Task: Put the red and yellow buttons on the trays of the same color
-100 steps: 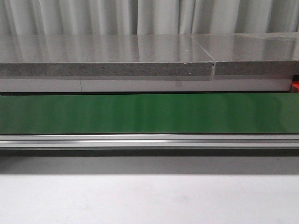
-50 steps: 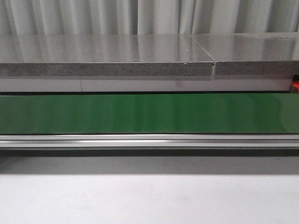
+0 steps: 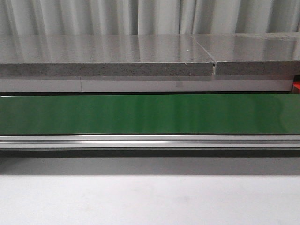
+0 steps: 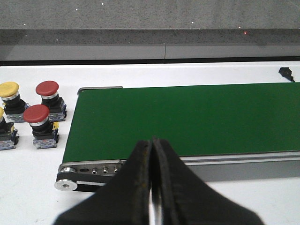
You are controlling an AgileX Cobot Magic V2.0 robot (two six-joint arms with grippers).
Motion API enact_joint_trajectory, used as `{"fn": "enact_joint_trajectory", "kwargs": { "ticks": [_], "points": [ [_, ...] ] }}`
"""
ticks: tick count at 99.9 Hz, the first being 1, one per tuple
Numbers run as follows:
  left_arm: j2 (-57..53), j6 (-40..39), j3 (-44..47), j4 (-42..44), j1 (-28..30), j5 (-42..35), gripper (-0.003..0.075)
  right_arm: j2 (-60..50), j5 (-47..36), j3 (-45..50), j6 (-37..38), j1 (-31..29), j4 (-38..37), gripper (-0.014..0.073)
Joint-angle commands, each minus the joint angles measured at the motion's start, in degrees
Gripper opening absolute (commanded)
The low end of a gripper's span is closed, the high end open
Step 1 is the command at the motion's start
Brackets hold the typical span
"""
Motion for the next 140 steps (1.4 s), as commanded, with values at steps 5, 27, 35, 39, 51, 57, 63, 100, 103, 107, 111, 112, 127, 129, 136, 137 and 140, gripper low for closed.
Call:
{"fn": "enact_joint_trajectory", "kwargs": {
  "ticks": [5,27,35,39,51,57,63,100,103,107,111,112,127,129,136,137,140],
  "points": [
    [0.47,-0.09,-1.54,-0.70,-0.44,-4.15,-0.0019,-0.45,-2.25,-1.38,-0.03,-0.39,0.94,0.0079],
    [0.47,-0.09,-1.54,-0.70,-0.44,-4.15,-0.0019,3.02,-1.50,-1.31,-0.03,-0.01,1.22,0.0080],
    [0.47,-0.09,-1.54,-0.70,-0.44,-4.15,-0.0019,3.81,-1.37,-1.31,-0.03,0.03,1.41,0.0080],
    [0.47,-0.09,-1.54,-0.70,-0.44,-4.15,-0.0019,4.33,-1.32,-1.31,-0.03,0.03,1.41,0.0080],
    [0.47,-0.09,-1.54,-0.70,-0.44,-4.15,-0.0019,4.92,-0.92,-1.31,-0.03,0.03,1.41,0.0090],
    [0.47,-0.09,-1.54,-0.70,-0.44,-4.15,-0.0019,4.92,-1.03,-1.31,-0.03,0.03,1.46,0.0139],
    [0.47,-0.09,-1.54,-0.70,-0.44,-4.15,-0.0019,4.92,-0.89,-1.38,-0.03,0.03,1.95,0.0223],
    [0.47,-0.09,-1.54,-0.70,-0.44,-4.15,-0.0019,4.13,0.34,-1.38,-0.03,0.03,3.66,0.0646],
    [0.47,-0.09,-1.54,-0.70,-0.44,-4.15,-0.0019,3.86,0.34,-1.38,-0.03,0.03,4.09,0.0646],
    [0.47,-0.09,-1.54,-0.70,-0.44,-4.15,-0.0019,3.17,0.28,-1.38,-0.09,0.03,4.73,0.0646],
    [0.47,-0.09,-1.54,-0.70,-0.44,-4.15,-0.0019,2.21,0.02,-1.38,-0.09,0.03,5.11,0.0646],
    [0.47,-0.09,-1.54,-0.70,-0.44,-4.15,-0.0019,2.05,-0.05,-1.38,-0.09,0.03,5.26,0.0646],
    [0.47,-0.09,-1.54,-0.70,-0.44,-4.15,-0.0019,-2.52,-1.51,-1.38,-0.13,0.11,6.34,0.0646],
    [0.47,-0.09,-1.54,-0.70,-0.44,-4.15,-0.0019,-3.57,-1.81,-1.38,-0.13,0.29,6.54,0.0646],
    [0.47,-0.09,-1.54,-0.70,-0.44,-4.15,-0.0019,-5.99,-2.44,-1.38,-0.13,0.95,6.59,0.0646],
    [0.47,-0.09,-1.54,-0.70,-0.44,-4.15,-0.0019,-6.53,-2.57,-1.38,-0.13,1.20,6.59,0.0646],
    [0.47,-0.09,-1.54,-0.70,-0.44,-4.15,-0.0019,-7.59,-2.83,-1.38,-0.13,1.73,6.59,0.0646]
  ]
}}
